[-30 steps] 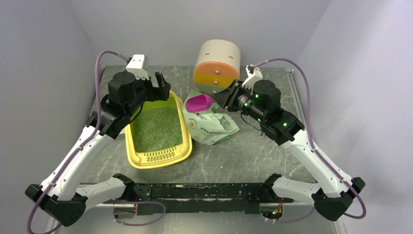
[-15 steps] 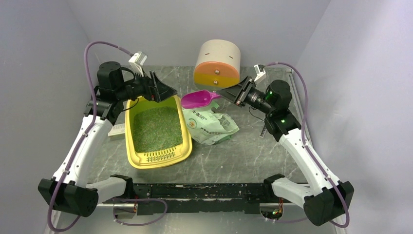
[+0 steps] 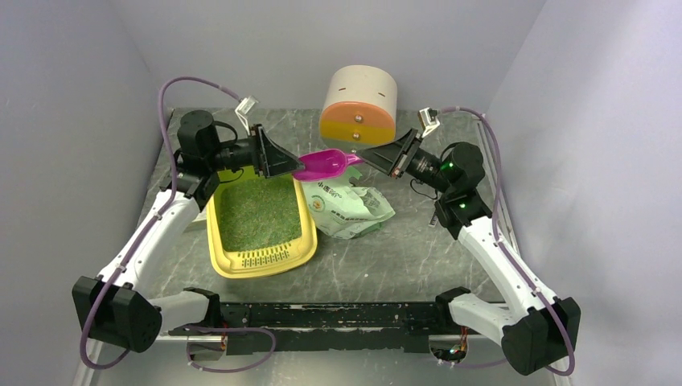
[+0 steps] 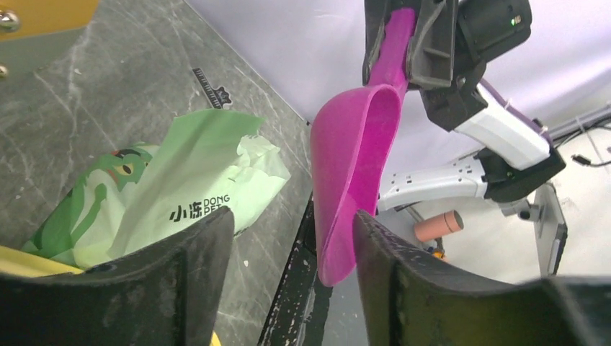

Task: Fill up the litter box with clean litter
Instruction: Adjust the spatula.

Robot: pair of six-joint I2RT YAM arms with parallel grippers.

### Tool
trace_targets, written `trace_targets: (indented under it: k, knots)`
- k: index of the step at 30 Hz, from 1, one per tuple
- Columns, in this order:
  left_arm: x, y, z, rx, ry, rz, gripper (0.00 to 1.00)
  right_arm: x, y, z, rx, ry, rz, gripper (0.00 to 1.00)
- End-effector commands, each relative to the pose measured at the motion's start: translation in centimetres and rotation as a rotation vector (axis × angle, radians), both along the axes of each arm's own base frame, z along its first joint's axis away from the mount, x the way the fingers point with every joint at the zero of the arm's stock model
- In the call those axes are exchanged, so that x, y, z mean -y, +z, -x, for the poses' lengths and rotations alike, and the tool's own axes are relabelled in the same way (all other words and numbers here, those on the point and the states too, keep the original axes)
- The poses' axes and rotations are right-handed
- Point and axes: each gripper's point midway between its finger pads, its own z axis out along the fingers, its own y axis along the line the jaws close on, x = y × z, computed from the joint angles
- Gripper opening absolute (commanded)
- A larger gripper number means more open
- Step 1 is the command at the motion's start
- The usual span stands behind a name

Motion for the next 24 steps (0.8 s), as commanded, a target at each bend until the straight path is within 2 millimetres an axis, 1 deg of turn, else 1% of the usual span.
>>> trace_targets:
  k: [1, 3, 6, 8, 10, 12, 15, 16, 18, 19, 24]
  knots:
    - [1.1, 0.5, 0.9, 0.045, -0.061, 0.001, 0.59, 0.2, 1.6, 1.0, 0.057, 0.031, -0.064, 0.00]
    - [1.2, 0.8, 1.0, 0.054, -0.063, 0.014, 0.50, 0.2, 1.4, 1.0, 0.054, 0.033, -0.063, 0.00]
    - [1.5, 1.0, 1.0, 0.073, -0.069, 0.015, 0.28, 0.1, 1.1, 1.4, 0.064, 0.047, -0.049, 0.00]
    - [1.7, 1.1, 1.0, 0.084, -0.082, 0.004, 0.07, 0.0, 0.9, 1.9, 0.085, 0.072, -0.025, 0.01]
    - [1.6, 0.8, 0.7, 0.092, -0.077, -0.028, 0.05, -0.1, 0.8, 2.5, 0.117, 0.104, 0.025, 0.09]
    - [1.4, 0.5, 0.3, 0.115, -0.072, -0.065, 0.05, -0.2, 0.0, 3.3, 0.135, 0.152, 0.086, 0.17]
    - [1.4, 0.7, 0.3, 0.164, -0.099, -0.095, 0.05, -0.4, -0.4, 4.3, 0.180, 0.219, 0.141, 0.31]
    - [1.4, 0.8, 0.5, 0.176, -0.112, -0.097, 0.05, -0.3, -0.3, 4.5, 0.190, 0.236, 0.144, 0.38]
    - [1.4, 0.9, 0.7, 0.202, -0.130, -0.102, 0.05, -0.3, -0.5, 5.0, 0.197, 0.259, 0.151, 0.59]
    - [1.4, 0.9, 0.8, 0.211, -0.139, -0.101, 0.05, -0.2, -0.7, 4.9, 0.191, 0.256, 0.157, 0.63]
    - [1.4, 0.9, 1.3, 0.252, -0.193, -0.114, 0.05, 0.3, -0.8, 5.3, 0.201, 0.270, 0.155, 0.69]
